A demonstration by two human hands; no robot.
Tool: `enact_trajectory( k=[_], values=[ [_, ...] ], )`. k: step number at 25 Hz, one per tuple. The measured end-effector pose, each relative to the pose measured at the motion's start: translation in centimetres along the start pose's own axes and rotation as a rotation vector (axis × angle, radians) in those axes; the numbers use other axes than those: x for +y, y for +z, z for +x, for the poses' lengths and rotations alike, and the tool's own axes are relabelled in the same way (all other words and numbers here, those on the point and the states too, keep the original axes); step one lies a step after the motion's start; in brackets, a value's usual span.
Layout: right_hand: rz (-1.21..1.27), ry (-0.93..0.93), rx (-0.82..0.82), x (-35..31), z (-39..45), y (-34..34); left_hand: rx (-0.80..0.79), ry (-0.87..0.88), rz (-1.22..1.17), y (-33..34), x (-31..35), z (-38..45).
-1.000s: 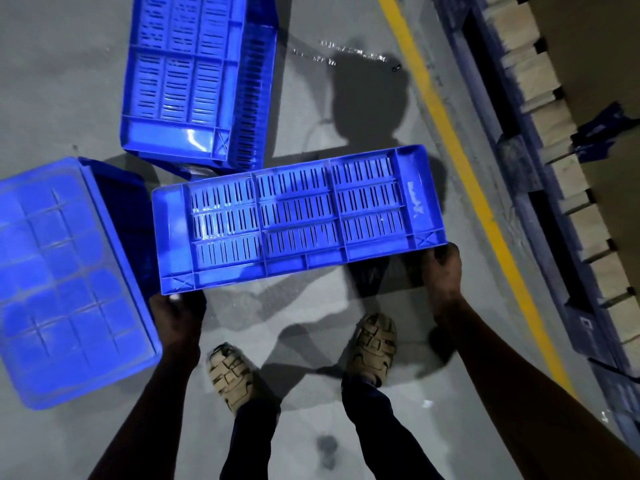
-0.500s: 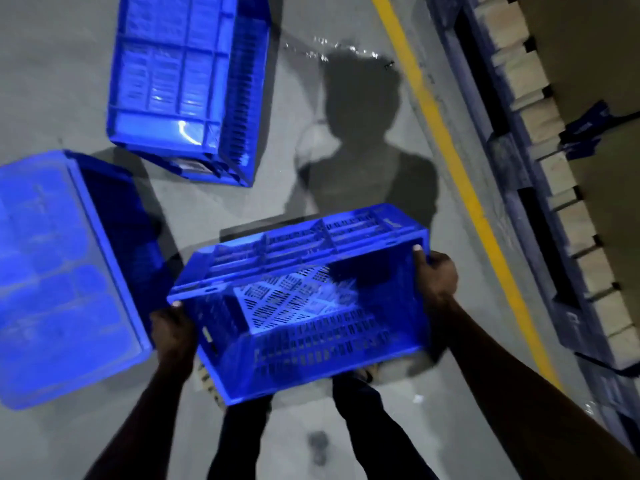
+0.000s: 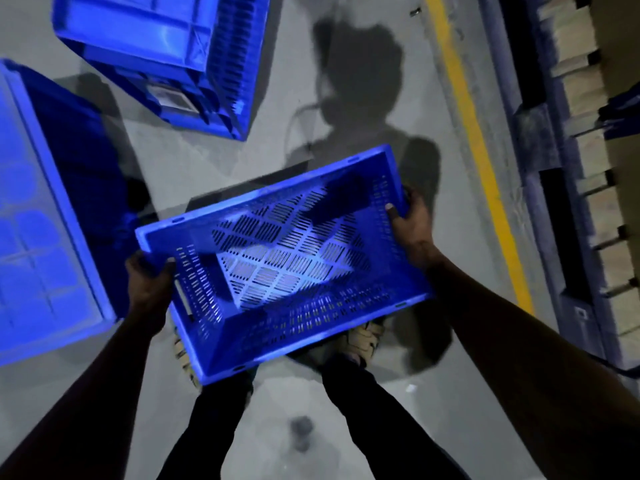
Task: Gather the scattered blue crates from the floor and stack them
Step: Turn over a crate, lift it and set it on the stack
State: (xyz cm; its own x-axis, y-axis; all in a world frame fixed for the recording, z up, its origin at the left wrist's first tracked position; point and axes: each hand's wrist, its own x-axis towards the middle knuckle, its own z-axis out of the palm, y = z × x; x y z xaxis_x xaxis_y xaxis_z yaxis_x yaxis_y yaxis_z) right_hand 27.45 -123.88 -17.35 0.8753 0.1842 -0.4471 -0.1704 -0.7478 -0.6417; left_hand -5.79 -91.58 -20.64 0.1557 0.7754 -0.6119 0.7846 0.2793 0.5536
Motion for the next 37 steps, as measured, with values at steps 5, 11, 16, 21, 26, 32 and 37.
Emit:
enact_trajectory(
  k=[5,11,16,21,26,32,37],
  values=[
    [-0.172,0.184,0.003,3.5,-3.9,-0.5,-0.083,-0.160,-0.117,0.8,-1.9,-6.1],
    [-0.141,0.084,-0.074,-0.2,-5.2,-4.8,-0.154,-0.189,-0.153,-4.0,0.7,-10.4],
    [-0.199,-0.036,-0.052,-9.8,-9.2,-10.2,0.081,-0.110,-0.142,-10.8,7.9,-16.3],
    [-0.136,-0.086,0.000,-19.1,-16.2,-17.2,0.268,-0.049,-0.104,-19.0,14.1,-26.2],
    [-0.005,-0.135,0.102,-25.4,-25.6,-23.4,0.404,-0.046,-0.184,-26.5,16.5,-37.0],
    [-0.086,-0.147,0.150,-32.6,-37.4,-25.8,0.562,-0.180,-0.381,-35.4,11.9,-48.3],
    [0.005,-0.369,0.028,-35.4,-47.0,-25.9,0.746,-0.259,-0.451,-43.1,6.7,-58.2]
  ],
)
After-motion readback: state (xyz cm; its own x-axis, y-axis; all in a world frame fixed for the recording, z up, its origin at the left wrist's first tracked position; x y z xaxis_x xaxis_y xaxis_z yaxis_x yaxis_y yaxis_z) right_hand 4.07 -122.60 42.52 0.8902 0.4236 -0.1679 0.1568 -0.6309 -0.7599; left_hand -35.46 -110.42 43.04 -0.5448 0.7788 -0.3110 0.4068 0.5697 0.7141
